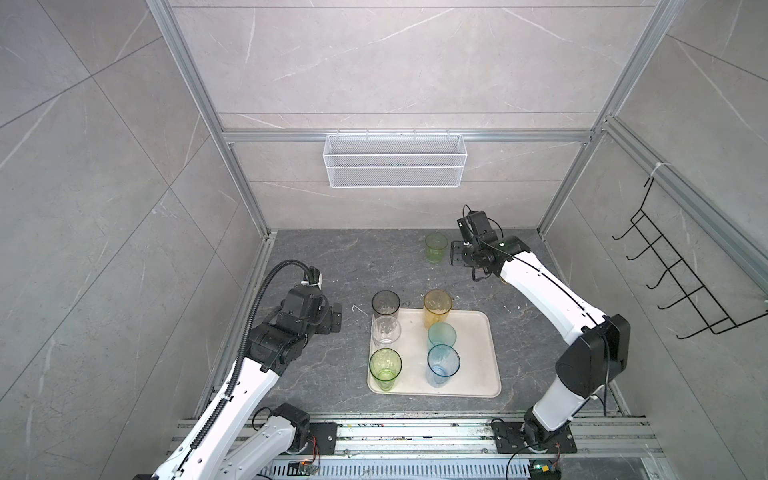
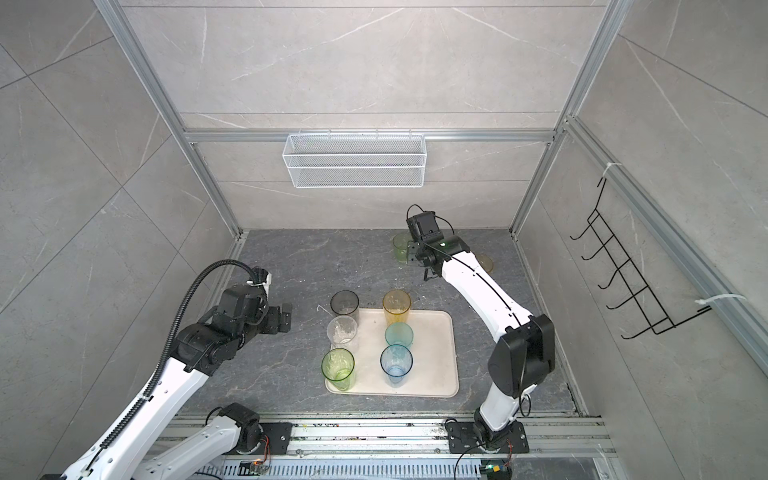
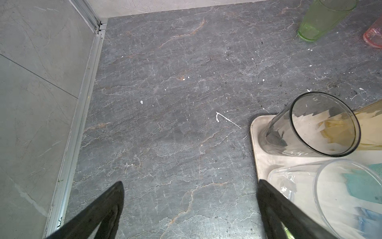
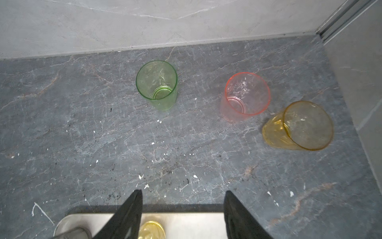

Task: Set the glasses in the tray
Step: 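Move the right gripper over the green cup beyond the tray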

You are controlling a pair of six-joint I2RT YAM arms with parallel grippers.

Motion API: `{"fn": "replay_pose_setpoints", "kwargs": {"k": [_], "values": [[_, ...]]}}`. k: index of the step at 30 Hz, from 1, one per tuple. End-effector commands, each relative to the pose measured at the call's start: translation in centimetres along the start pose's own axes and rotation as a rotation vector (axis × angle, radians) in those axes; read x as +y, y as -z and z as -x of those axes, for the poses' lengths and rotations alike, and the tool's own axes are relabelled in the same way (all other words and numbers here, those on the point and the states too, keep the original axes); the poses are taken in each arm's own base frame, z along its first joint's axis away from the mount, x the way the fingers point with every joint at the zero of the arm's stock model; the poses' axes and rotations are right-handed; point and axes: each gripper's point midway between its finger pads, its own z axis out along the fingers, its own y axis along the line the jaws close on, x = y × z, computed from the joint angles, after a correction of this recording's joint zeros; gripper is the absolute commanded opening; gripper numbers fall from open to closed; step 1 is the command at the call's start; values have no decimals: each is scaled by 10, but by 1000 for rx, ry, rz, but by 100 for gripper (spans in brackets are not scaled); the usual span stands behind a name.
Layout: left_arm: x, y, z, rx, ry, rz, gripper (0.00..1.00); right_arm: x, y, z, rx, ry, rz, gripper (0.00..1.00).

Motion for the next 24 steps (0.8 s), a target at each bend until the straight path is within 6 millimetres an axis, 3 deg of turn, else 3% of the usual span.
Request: {"fn": "replay_pose_setpoints", "kwargs": {"k": [1,14,24], "values": [[4,-1,8,-30,-15,27,100,10,-20,16,-4,-58,64,64],[10,0,8,-34,-15,60,100,5,-88,31,55,-123,68,62],[9,-2,7,-28,-16,58,100,15,-121,29,104,-134,88,61]]}}
